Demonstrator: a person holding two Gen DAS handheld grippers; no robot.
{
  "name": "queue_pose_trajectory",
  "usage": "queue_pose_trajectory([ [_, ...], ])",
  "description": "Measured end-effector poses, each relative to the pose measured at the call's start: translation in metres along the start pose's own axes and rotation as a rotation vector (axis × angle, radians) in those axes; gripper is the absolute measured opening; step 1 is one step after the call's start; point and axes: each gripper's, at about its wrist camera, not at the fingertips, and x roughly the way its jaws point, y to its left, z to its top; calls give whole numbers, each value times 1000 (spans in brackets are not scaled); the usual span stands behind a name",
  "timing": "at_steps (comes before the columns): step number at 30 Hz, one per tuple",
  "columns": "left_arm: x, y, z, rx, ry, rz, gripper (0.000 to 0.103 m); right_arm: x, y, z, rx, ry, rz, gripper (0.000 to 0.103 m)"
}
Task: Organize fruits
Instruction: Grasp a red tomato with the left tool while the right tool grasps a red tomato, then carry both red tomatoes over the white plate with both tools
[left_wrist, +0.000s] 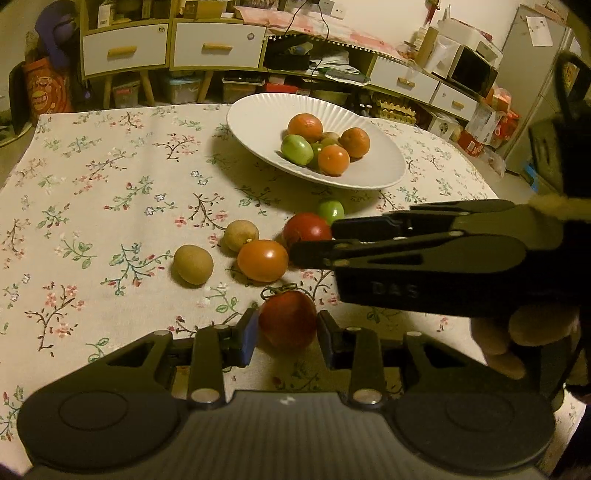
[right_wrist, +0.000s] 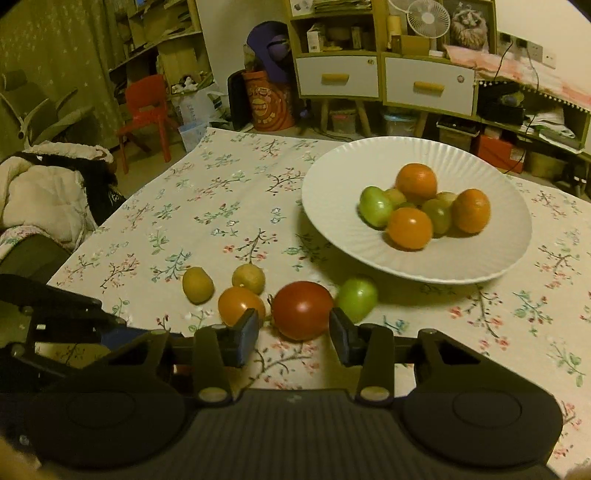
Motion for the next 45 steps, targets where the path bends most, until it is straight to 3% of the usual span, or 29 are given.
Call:
queue_pose_trajectory([
  [18,8,-3,2,-15,-2,9,38,0,-10,3,48,-2,-6,36],
  [45,0,-18,30,-11,-121,-12,38,-43,-48,-10,50,-47,-51,36],
])
